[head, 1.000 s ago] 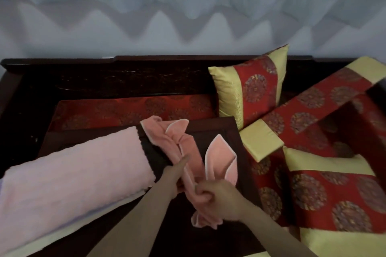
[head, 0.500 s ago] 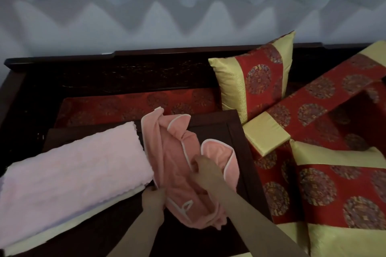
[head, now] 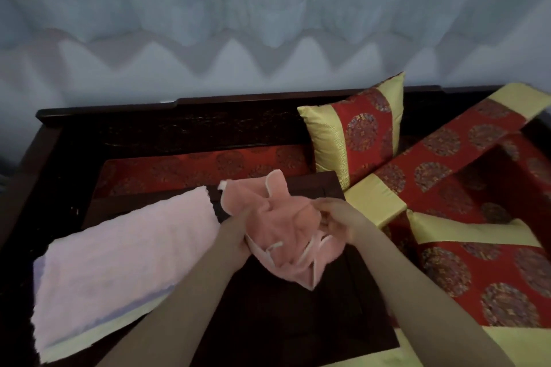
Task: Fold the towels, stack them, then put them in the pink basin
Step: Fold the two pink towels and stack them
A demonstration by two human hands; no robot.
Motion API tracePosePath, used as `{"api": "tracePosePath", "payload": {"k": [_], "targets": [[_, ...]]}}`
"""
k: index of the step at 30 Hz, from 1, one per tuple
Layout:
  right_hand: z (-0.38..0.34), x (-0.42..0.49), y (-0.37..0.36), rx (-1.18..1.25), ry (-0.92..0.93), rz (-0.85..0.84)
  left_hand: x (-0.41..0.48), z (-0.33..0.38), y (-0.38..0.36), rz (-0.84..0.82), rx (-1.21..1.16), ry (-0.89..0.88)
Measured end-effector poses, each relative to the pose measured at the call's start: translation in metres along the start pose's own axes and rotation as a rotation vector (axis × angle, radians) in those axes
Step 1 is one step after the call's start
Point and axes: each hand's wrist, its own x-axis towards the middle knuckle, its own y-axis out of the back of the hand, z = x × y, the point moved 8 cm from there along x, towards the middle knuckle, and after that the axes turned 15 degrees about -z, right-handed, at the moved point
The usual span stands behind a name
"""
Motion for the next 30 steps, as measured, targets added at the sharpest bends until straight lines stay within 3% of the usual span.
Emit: {"api": "tracePosePath", "payload": {"k": [3, 8, 14, 18, 21, 25, 27, 30], "targets": [[-0.036, -0.026, 0.008, -0.008, 0.017, -0.038, -0.002, 0.051, -0.006, 0.051, 0.030, -0.092], [-0.111, -0.069, 0.007, -0.071, 0.228, 0.023, -0.026, 0.131, -0.029, 0.025, 0.231, -0.299], [-0.178, -0.132, 0.039, -0.014, 0.572, 0.440, -0.061, 0.195, -0.017, 0.061, 0.197, -0.469], [-0.203, -0.153, 0.052, -0.085, 0.684, 0.601, -0.078, 0.220, -0.016, 0.082, 0.370, -0.521], [-0.221, -0.159, 0.045, -0.288, 0.690, 0.699, -0.092, 0.241, -0.027, 0.178, 0.565, -0.632], [-0.250, -0.162, 0.022, -0.696, 0.624, 0.701, -0.116, 0.270, -0.050, 0.365, 0.910, -0.842], [-0.262, -0.160, 0.015, -0.889, 0.515, 0.674, -0.125, 0.280, -0.064, 0.442, 1.094, -0.879], [-0.274, -0.162, 0.020, -0.930, 0.380, 0.672, -0.124, 0.292, -0.066, 0.509, 1.175, -0.838]]}}
